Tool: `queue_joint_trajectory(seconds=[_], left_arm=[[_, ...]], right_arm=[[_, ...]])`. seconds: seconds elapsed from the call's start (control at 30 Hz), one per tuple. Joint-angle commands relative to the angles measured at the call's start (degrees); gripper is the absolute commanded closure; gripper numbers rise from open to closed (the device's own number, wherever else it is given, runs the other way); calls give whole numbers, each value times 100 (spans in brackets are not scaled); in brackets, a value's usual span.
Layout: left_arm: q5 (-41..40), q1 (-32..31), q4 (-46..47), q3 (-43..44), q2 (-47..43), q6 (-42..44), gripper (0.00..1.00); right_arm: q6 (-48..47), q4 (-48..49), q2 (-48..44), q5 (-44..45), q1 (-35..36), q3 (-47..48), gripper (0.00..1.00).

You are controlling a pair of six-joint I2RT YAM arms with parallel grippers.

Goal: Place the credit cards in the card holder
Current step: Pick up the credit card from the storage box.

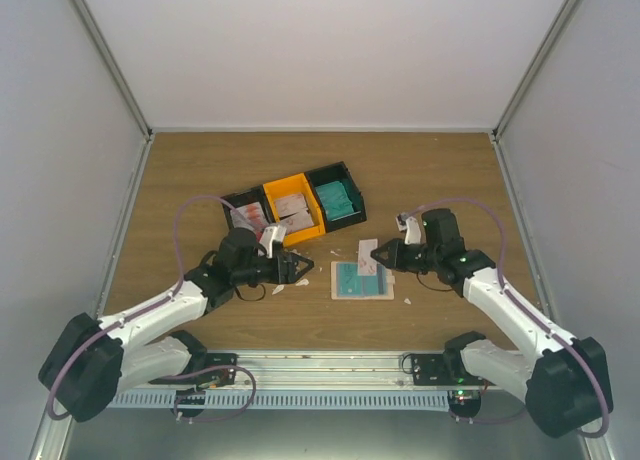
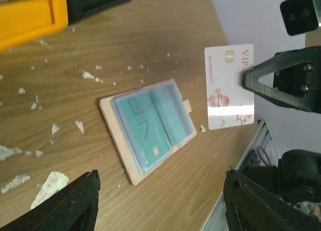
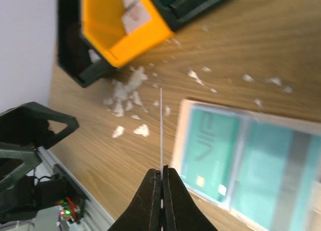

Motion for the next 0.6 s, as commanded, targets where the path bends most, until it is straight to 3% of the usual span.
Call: queue_joint_trajectory(seconds=[0.0, 0.27, 0.43, 0.57], left_arm=[[-212, -217, 835, -149, 200, 26, 31], [-184, -590, 1157, 31, 837, 16, 36], [379, -958, 2322, -74, 1137, -422, 21], [521, -1150, 2898, -87, 1423, -818, 18]], right_arm=[[-309, -343, 75, -7, -274, -248, 100], [-419, -329, 35, 97, -377, -525, 100], [-319, 380, -413, -842, -378, -837, 99], [142, 1481, -881, -1758, -379, -1467, 100]])
